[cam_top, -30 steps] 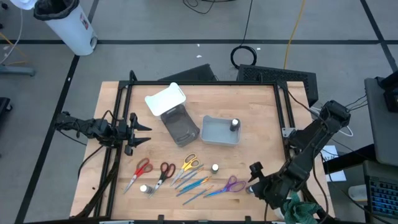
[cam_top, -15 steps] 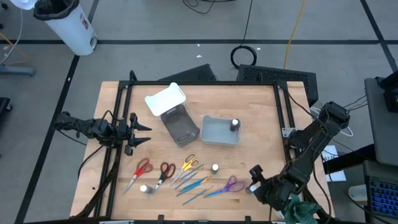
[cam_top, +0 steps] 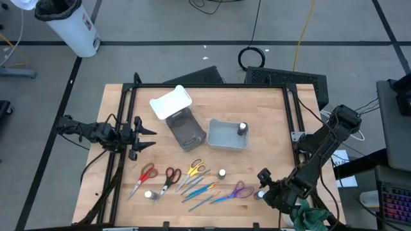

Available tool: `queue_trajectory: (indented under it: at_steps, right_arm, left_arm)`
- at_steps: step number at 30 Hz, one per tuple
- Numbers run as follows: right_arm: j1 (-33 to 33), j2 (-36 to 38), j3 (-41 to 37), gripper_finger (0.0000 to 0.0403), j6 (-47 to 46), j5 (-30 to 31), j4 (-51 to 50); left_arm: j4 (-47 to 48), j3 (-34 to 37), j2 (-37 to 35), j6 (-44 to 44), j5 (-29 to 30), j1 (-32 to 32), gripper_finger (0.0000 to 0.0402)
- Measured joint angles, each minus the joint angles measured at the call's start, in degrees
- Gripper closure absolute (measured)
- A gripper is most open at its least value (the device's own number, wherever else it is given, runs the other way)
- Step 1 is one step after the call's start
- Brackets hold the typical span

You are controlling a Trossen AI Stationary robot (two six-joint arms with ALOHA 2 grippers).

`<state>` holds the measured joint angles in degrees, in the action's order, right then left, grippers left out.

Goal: Pick & Place Paint Supplies
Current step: Put the blue paint bottle into the gray bin

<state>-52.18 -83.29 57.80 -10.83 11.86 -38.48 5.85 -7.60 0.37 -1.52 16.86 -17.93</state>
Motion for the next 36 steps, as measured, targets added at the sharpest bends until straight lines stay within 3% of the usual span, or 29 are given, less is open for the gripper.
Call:
queue_trajectory:
  at_steps: [36]
  right_arm:
    - [2.7, 0.0, 0.0, 0.0152, 1.0, -0.1, 3.9]
  left_arm:
    - [0.0, 0.0, 0.0, 0.0, 0.0, 0.0, 0.0201]
